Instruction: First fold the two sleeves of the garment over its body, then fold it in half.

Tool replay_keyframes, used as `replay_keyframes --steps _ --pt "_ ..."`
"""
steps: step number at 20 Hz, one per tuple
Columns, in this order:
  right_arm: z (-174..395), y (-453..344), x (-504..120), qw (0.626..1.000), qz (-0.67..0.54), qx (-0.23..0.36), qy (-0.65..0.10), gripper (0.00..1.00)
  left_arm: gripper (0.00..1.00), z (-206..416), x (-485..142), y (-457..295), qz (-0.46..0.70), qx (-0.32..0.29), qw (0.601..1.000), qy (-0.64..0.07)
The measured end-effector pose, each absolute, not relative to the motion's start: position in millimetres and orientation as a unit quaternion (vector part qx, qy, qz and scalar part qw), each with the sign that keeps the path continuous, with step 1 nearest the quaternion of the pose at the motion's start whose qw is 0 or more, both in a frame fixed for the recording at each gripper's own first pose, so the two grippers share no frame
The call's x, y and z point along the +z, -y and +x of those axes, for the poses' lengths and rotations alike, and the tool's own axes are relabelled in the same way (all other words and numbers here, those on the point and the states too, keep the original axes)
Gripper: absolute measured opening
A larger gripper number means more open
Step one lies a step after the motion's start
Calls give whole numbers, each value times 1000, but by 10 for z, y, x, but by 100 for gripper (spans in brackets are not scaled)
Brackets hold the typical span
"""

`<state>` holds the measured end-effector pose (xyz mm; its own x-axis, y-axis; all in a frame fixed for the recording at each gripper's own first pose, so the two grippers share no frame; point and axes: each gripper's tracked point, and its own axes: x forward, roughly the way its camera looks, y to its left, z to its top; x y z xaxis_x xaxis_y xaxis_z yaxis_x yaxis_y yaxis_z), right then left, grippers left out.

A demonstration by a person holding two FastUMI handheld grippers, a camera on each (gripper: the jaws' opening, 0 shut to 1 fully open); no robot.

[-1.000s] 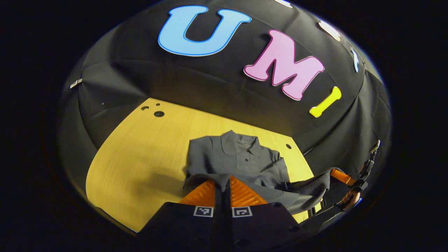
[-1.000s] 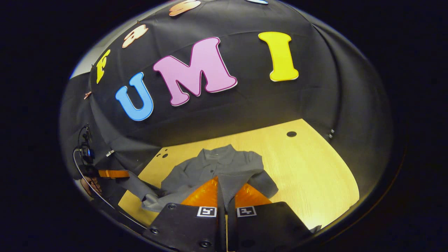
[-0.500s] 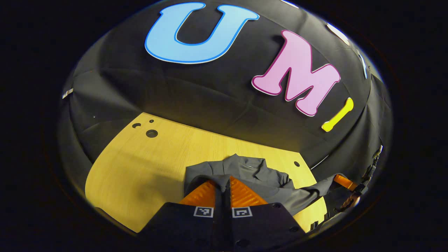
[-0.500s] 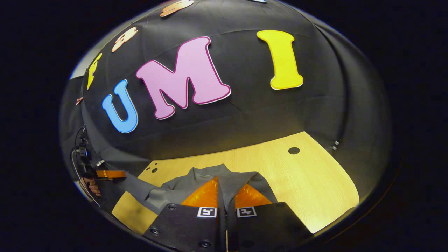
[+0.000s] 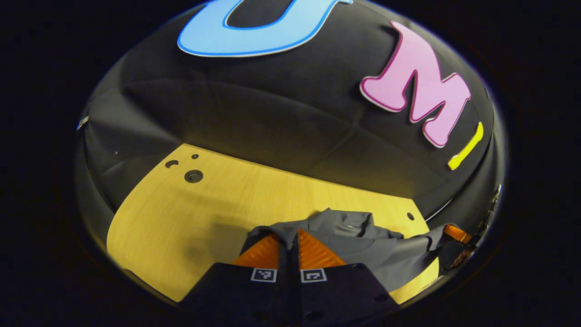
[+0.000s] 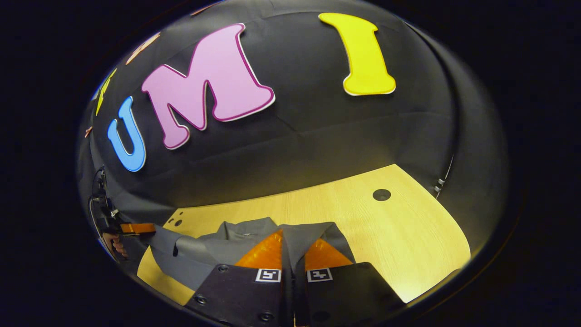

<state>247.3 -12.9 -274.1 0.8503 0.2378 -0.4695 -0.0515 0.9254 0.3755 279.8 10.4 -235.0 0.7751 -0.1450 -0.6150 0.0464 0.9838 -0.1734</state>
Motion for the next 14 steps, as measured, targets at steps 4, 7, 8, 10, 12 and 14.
replay_keyframes --steps 4,7,8,10,12,14 --pt "2680 116 -3125 941 163 66 -289 6 5 3011 -2712 -105 -66 -38 934 -350" --pt "2760 92 -3416 939 148 60 -306 6 5 3135 -2942 -129 -49 -28 932 -358" --pt "2762 78 -3534 937 138 58 -314 6 5 3174 -3021 -134 -41 -24 931 -361" --pt "2757 25 -3771 932 124 56 -336 6 5 3210 -3175 -155 -24 -16 928 -370" --pt "2724 -16 -3957 926 114 55 -357 6 5 3231 -3337 -174 -6 -8 923 -384" --pt "2715 -42 -4102 920 115 50 -371 7 5 3225 -3464 -170 10 -7 920 -392"
